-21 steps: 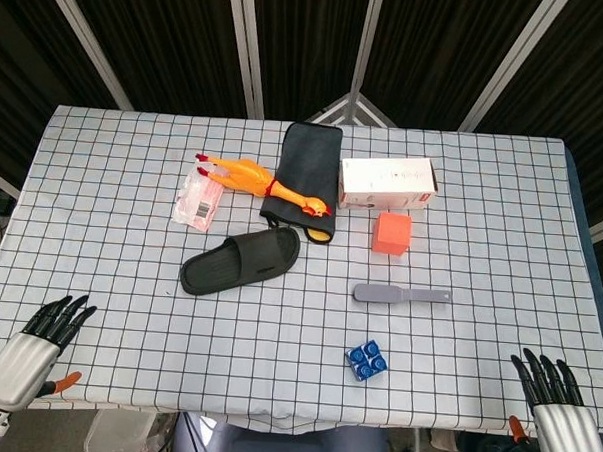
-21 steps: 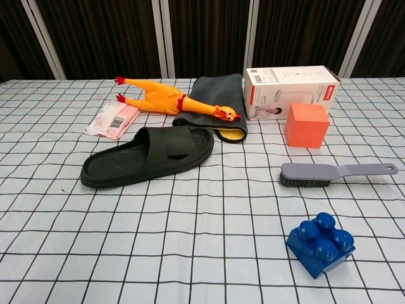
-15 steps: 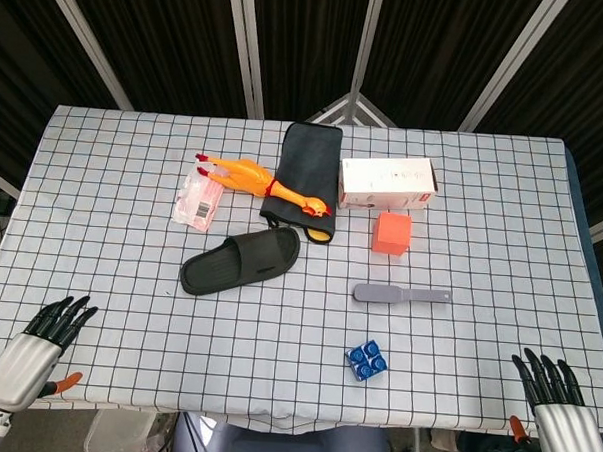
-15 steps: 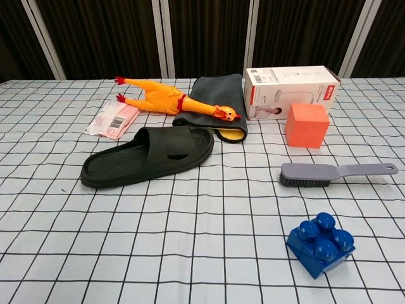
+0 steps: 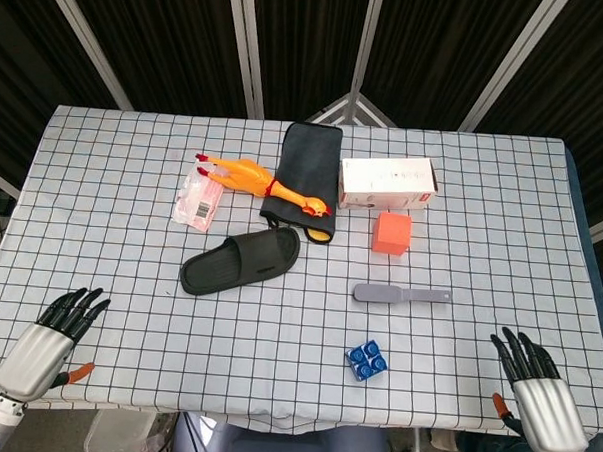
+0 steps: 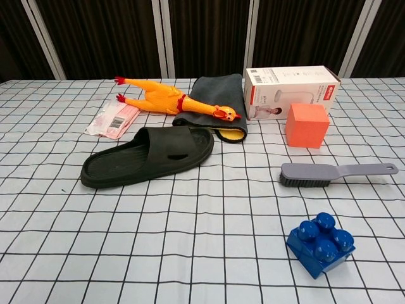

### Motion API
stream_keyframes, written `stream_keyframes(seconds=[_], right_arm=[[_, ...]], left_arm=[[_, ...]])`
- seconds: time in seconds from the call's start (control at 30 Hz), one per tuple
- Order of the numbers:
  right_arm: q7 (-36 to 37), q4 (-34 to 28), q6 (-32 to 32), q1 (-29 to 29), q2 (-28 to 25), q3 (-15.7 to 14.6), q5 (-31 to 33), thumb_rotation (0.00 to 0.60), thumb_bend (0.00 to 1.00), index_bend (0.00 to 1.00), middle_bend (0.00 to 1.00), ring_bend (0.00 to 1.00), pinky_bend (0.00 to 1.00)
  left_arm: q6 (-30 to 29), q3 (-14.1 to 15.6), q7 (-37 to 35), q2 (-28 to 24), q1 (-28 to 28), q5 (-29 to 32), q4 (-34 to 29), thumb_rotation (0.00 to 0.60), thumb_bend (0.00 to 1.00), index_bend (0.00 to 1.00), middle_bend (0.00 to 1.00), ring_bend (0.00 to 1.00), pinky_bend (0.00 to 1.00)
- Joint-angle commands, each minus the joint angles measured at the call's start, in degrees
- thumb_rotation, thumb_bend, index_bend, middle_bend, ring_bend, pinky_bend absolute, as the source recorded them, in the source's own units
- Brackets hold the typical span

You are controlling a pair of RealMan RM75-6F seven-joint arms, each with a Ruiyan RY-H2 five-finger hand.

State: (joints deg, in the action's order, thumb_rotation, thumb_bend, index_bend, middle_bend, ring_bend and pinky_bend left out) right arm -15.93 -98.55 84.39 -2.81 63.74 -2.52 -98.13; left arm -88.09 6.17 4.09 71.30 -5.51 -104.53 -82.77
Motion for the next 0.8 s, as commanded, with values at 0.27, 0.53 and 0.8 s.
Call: stream_keyframes(seconds=[0.27, 0.53, 0.8], right_arm=[[-14.1, -6.4, -19.25, 13.64, 4.2, 9.14, 14.56, 0.6, 0.39, 0.08, 0.11, 0.1, 0.26], [-29.24, -6.02, -27.95, 23.09, 11.39, 13.75, 29.77, 0.6, 0.39, 0.09, 0.11, 0.11, 0.26], [-38.09, -3.38, -31.18, 30.84, 16.88, 15.04, 42.35, 0.6, 0.39, 0.09, 0.11, 0.11, 0.26]], left_arm=[[2.75, -2.67, 4.91, 3.15, -2.85, 0.52, 0.35, 0.6, 0.04, 0.0, 0.0, 0.0, 0.12], [6.6, -4.38, 6.87, 4.32, -4.49, 4.29, 0.68, 0.6, 0.04, 0.0, 0.0, 0.0, 0.12], [9.0, -5.09, 6.05, 4.24, -5.47, 7.17, 1.32, 0.6, 0.04, 0.0, 0.0, 0.0, 0.12]])
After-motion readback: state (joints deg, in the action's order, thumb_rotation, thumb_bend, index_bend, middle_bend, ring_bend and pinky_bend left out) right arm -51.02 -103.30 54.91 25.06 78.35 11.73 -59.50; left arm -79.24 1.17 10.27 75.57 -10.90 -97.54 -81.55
